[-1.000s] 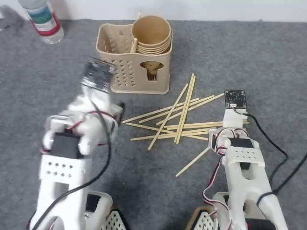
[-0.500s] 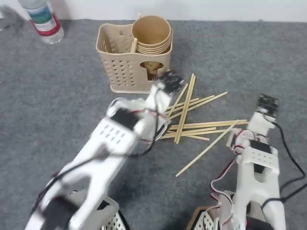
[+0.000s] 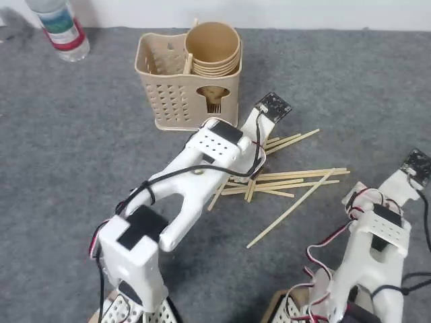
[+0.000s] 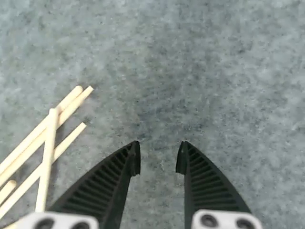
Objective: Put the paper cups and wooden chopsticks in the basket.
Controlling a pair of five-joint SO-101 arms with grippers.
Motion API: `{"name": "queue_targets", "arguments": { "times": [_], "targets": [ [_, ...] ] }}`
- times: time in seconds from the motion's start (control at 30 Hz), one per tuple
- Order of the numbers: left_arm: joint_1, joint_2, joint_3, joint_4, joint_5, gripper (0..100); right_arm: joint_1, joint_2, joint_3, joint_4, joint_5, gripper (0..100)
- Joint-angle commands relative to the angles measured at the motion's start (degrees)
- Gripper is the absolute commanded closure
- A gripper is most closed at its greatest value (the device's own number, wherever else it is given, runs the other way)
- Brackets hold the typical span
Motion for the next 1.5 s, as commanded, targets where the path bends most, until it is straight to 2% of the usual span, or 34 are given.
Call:
{"name": "queue_targets", "arguments": {
  "times": [0.0, 0.3, 0.63, 0.8, 1.1, 1.47],
  "targets": [
    [2.02, -0.44, -4.09, 0.09, 2.64, 84, 0.66, -1.89, -3.60, -0.84, -0.79, 85.8],
    [2.64, 0.35, -6.29, 0.09, 7.38, 84, -0.92, -1.89, -3.52, -0.75, -0.62, 85.8],
    [1.93, 10.29, -11.47, 0.35, 14.07, 84, -1.45, -1.89, -3.52, 0.40, -0.62, 85.8],
    [2.02, 13.89, -14.90, 1.67, 14.07, 84, -1.54, -1.89, -3.52, 0.40, -0.62, 85.8],
    [2.02, 14.07, -15.96, 1.58, 14.24, 96, -3.21, -1.89, -3.52, 0.31, -0.62, 85.8],
    [1.93, 14.15, -15.96, 1.58, 14.07, 95, -3.30, -1.89, -3.52, 0.31, -0.62, 85.8]
  ]
}}
